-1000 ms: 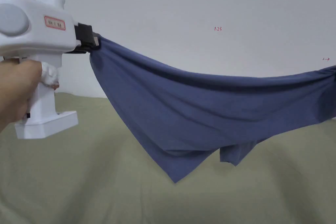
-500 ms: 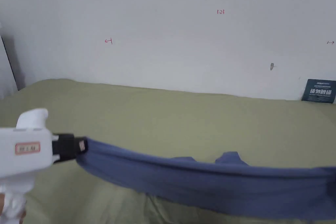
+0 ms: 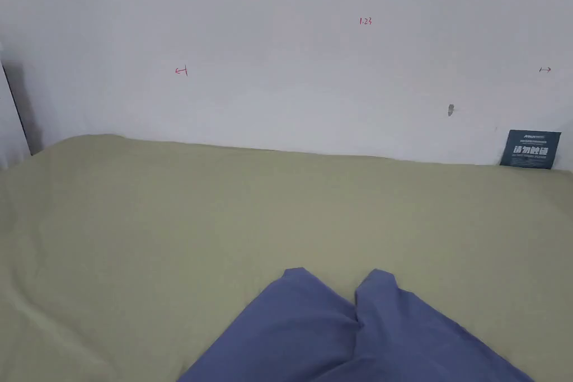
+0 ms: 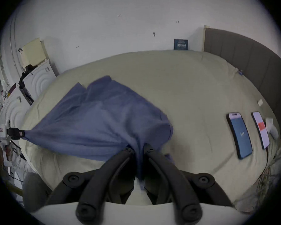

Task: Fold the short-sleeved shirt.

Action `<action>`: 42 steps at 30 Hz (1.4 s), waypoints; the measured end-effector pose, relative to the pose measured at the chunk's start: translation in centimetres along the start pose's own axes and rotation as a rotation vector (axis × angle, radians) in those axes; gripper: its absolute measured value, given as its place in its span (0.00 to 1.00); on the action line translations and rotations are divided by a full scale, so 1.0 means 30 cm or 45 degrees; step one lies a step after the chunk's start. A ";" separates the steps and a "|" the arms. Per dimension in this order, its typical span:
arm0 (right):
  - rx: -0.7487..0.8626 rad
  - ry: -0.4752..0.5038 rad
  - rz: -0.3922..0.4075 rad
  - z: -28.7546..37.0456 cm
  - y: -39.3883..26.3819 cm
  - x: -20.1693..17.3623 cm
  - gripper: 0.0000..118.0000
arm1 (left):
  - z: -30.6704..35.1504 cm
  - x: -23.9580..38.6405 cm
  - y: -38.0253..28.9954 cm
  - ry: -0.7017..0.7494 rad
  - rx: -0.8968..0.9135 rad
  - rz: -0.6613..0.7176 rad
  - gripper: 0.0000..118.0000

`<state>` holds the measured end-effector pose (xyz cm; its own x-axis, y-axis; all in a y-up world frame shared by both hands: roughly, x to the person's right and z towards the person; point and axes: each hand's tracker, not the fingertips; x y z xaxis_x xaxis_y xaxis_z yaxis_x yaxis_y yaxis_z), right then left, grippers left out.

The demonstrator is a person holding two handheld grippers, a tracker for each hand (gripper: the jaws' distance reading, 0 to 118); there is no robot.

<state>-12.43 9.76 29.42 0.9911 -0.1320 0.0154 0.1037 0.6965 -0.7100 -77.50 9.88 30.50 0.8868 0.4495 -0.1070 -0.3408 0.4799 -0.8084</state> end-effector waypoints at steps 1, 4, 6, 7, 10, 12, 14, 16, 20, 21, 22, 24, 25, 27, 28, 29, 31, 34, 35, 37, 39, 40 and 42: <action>-0.012 -0.012 0.019 0.012 -0.007 -0.010 0.08 | -0.008 -0.007 -0.021 0.003 -0.012 0.000 0.06; -0.031 -0.008 0.029 0.012 -0.022 -0.018 0.29 | -0.050 -0.031 -0.060 0.082 -0.059 -0.003 0.88; -0.021 0.002 -0.016 0.066 0.004 -0.042 0.54 | -0.028 0.011 -0.073 0.135 -0.048 -0.029 0.96; 0.002 0.014 -0.041 0.086 0.015 -0.045 0.65 | 0.003 0.021 -0.073 0.092 0.013 -0.040 0.95; 0.115 0.076 -0.075 0.142 0.052 -0.047 0.65 | 0.097 0.123 -0.023 0.033 0.146 -0.132 0.95; 0.180 0.058 -0.050 0.192 0.089 -0.079 0.65 | 0.145 0.198 0.004 0.074 0.247 -0.255 0.94; 0.213 0.018 -0.026 0.234 0.113 -0.103 0.64 | 0.173 0.214 0.026 0.110 0.343 -0.362 0.90; 0.252 0.016 -0.004 0.280 0.128 -0.132 0.42 | 0.198 0.243 0.042 0.133 0.409 -0.420 0.54; 0.311 -0.034 0.049 0.325 0.133 -0.179 0.00 | 0.207 0.296 0.043 0.185 0.414 -0.454 0.00; 0.295 -0.018 0.064 0.347 0.139 -0.199 0.00 | 0.207 0.294 0.045 0.170 0.374 -0.458 0.00; 0.293 -0.019 0.065 0.354 0.133 -0.210 0.00 | 0.200 0.294 0.042 0.159 0.332 -0.450 0.00; 0.300 -0.013 0.072 0.358 0.114 -0.215 0.00 | 0.186 0.279 0.027 0.192 0.298 -0.456 0.00; 0.297 -0.008 0.070 0.358 0.106 -0.206 0.00 | 0.178 0.268 0.016 0.206 0.282 -0.469 0.00; 0.272 -0.009 0.045 0.351 0.091 -0.202 0.00 | 0.163 0.246 0.000 0.211 0.223 -0.476 0.03; 0.262 -0.006 0.036 0.346 0.085 -0.200 0.00 | 0.153 0.231 -0.004 0.209 0.198 -0.471 0.29; 0.253 -0.001 0.030 0.337 0.077 -0.189 0.00 | 0.143 0.215 -0.007 0.216 0.178 -0.470 0.61; 0.234 0.001 0.031 0.328 0.068 -0.189 0.00 | 0.099 0.178 -0.007 0.219 0.116 -0.461 0.85; 0.215 0.017 0.040 0.322 0.061 -0.188 0.00 | 0.052 0.145 -0.013 0.197 0.063 -0.456 0.85; 0.209 0.021 0.043 0.317 0.059 -0.191 0.00 | 0.027 0.139 -0.017 0.220 0.033 -0.466 0.85; 0.193 0.029 0.049 0.311 0.060 -0.202 0.00 | -0.026 0.122 -0.027 0.259 -0.024 -0.508 0.84; 0.181 0.035 0.056 0.298 0.058 -0.209 0.00 | -0.080 0.118 -0.035 0.284 -0.050 -0.530 0.80; 0.174 0.038 0.060 0.290 0.059 -0.210 0.00 | -0.105 0.111 -0.038 0.289 -0.070 -0.544 0.74; 0.152 0.045 0.060 0.265 0.066 -0.206 0.00 | -0.131 0.113 -0.051 0.272 -0.113 -0.556 0.68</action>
<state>-17.69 17.57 33.53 0.9918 -0.1203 -0.0420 0.0685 0.7813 -0.6204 -72.74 7.70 29.08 0.9882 0.0520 0.1441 0.0965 0.5191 -0.8492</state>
